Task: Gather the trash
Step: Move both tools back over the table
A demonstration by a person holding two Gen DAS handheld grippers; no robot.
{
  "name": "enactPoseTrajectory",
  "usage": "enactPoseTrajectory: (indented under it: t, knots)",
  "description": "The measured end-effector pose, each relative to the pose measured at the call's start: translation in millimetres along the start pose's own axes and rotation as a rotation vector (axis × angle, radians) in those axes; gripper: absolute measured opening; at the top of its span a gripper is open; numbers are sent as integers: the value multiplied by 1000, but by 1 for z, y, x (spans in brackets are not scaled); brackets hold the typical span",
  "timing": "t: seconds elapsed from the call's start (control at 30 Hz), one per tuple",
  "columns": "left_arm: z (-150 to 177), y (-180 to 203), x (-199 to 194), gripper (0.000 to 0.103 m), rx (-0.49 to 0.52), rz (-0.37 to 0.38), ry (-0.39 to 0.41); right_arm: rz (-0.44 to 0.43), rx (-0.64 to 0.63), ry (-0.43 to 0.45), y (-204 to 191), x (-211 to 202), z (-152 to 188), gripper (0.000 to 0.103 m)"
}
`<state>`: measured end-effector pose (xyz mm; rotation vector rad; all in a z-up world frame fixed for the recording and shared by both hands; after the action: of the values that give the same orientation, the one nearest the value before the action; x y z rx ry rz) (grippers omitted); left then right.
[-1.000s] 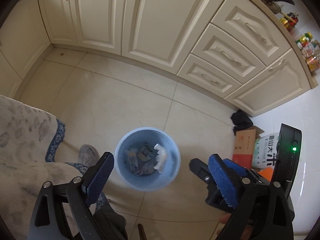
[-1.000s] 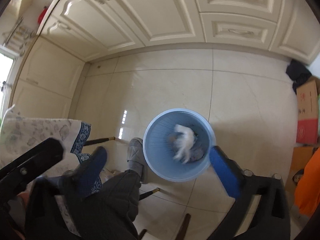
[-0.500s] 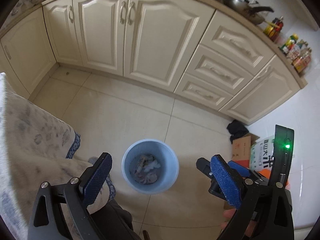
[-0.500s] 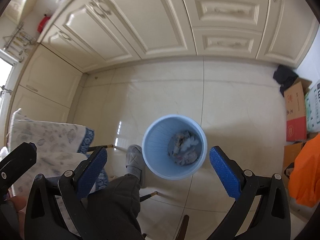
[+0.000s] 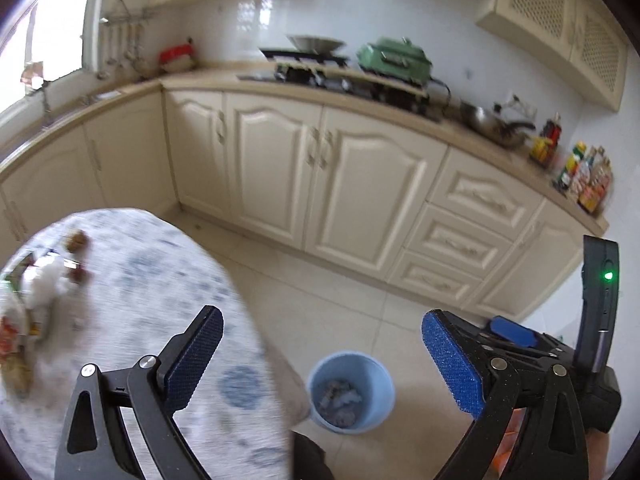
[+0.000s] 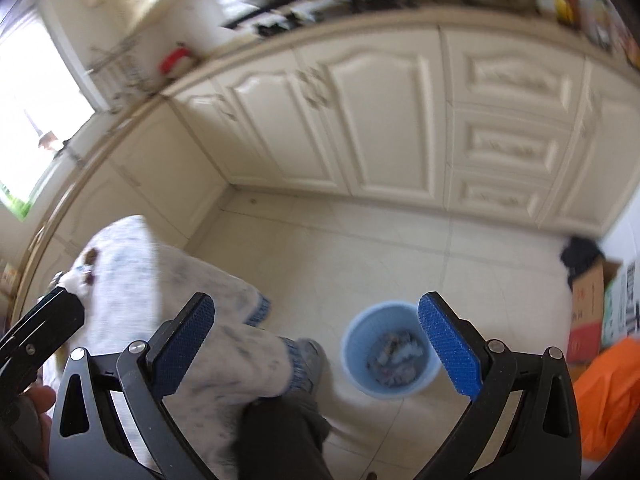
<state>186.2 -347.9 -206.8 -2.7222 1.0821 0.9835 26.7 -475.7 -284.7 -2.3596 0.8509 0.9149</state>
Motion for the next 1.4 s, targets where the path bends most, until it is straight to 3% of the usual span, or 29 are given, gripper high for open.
enactPoseTrajectory:
  t: [0.23,0.43,0.67,0.87,0.97,1.1,1.4]
  knots:
    - [7,-76,-118,102,-64,-177,172,-131,-154,106,-118,-45,-18,103]
    - [17,-130,-206,102,-101,-343,281,-223,-279,174,-213,-74,-12,103]
    - [40,-167,-283,102,-161,-475,349,-322,-405,240,-297,-104,8,103]
    - [64,-172,-324,102,-195,-546,410,-396,-489,263,-346,-122,28,103]
    - [83,-175,-325,102,-177,-589,404,-418,-517,253,-360,-122,37,103]
    - [98,-183,-295,102,-175,-597,347,-416,-538,230,-368,-112,45,103]
    - [86,-213,-203,102,-177,-564,219,-378,-555,123,-372,-56,58,103]
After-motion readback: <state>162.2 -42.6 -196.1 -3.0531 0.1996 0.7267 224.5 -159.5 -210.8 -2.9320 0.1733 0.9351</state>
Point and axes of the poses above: each gripper's, at about its wrist camera, not at the fingertips, and x roughly the way its jaws point, y to its right, z to its underside, the point moved 7 cm from there along x, roughly the way its jaws point, and after that the axes turned 8 degrees about y, right-handed, at the moved point
